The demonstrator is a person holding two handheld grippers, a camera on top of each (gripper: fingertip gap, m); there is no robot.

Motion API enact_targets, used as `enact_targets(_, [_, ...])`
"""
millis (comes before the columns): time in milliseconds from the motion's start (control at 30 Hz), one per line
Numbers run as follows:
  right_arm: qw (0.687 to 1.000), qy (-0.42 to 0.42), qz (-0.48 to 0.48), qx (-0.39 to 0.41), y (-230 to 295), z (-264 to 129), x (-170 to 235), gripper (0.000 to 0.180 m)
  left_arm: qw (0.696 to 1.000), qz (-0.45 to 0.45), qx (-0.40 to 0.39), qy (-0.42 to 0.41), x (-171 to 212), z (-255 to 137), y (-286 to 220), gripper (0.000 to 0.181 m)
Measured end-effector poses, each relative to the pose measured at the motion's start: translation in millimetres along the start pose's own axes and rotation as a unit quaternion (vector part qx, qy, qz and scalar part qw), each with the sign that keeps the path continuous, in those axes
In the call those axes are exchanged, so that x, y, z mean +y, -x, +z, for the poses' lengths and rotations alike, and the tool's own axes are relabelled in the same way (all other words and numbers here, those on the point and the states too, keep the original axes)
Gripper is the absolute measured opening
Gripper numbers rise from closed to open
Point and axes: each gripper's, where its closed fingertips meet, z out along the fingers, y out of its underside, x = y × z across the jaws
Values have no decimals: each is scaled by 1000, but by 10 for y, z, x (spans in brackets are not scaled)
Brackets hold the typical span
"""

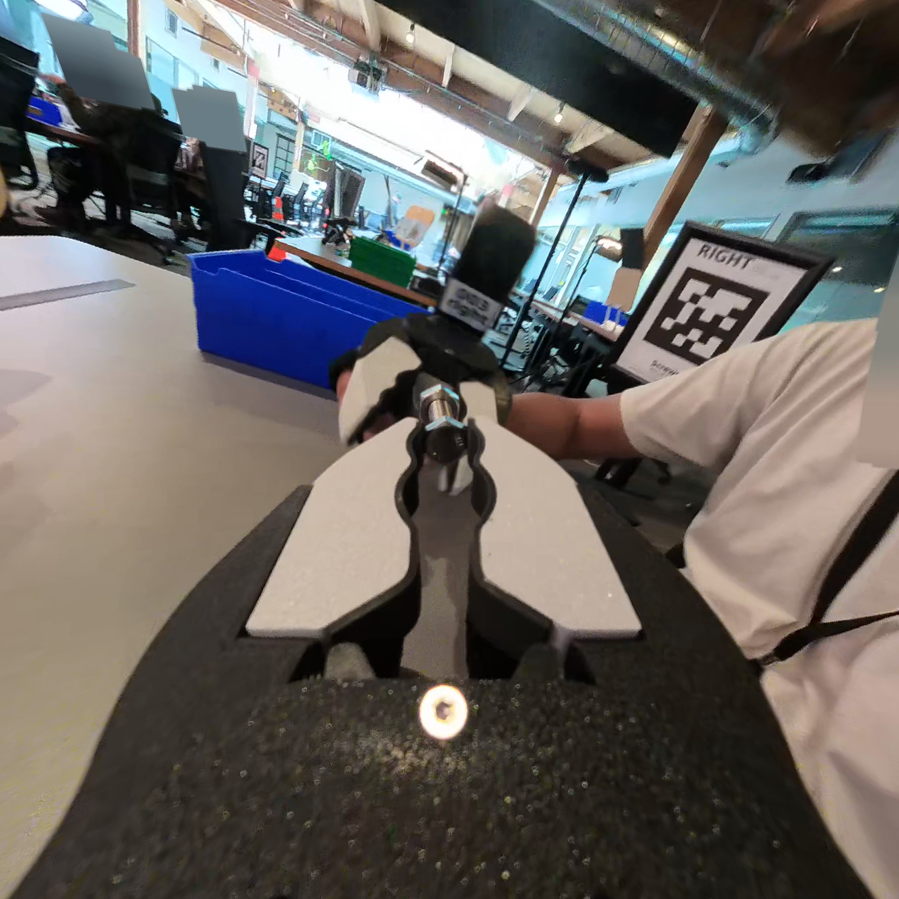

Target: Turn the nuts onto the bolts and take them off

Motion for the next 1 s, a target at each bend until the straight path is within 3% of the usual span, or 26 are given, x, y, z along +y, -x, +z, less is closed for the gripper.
enact_targets(67, [978, 3, -185, 94, -48, -75, -74, 46, 1000, -20, 15, -3, -5, -10, -14, 16])
enact_targets(167, [903, -19, -387, 184, 39, -189, -267, 39, 999, -42, 35, -3, 18, 0, -38, 16])
enact_targets(333, [848, 9, -491, 199, 130, -167, -217, 38, 996, -60, 60, 16, 122, 62, -97, 16])
enact_targets(500, [846, 7, -499, 185, 188, -151, -177, 19, 995, -63, 64, 33, 216, 121, -110, 16])
enact_targets(567, [871, 9, -463, 168, 177, -150, -162, 19, 996, -53, 56, 36, 223, 123, -95, 16])
enact_targets(633, [915, 3, -381, 131, 171, -144, -148, 19, 998, -21, 38, 42, 228, 122, -86, 16])
enact_targets(700, [963, -7, -257, 75, 160, -129, -135, 19, 998, 23, 13, 50, 226, 117, -70, 16])
enact_targets(800, [997, -38, -66, -6, 148, -106, -161, 19, 996, 73, -18, 50, 183, 102, -49, 16])
enact_targets(900, [984, -66, 140, -89, 133, -77, -184, 19, 991, 114, -42, 56, 167, 75, -18, 16])
enact_targets(1000, [907, -87, 370, -182, 98, -57, -186, 19, 980, 169, -77, 70, 168, 58, 28, 16])
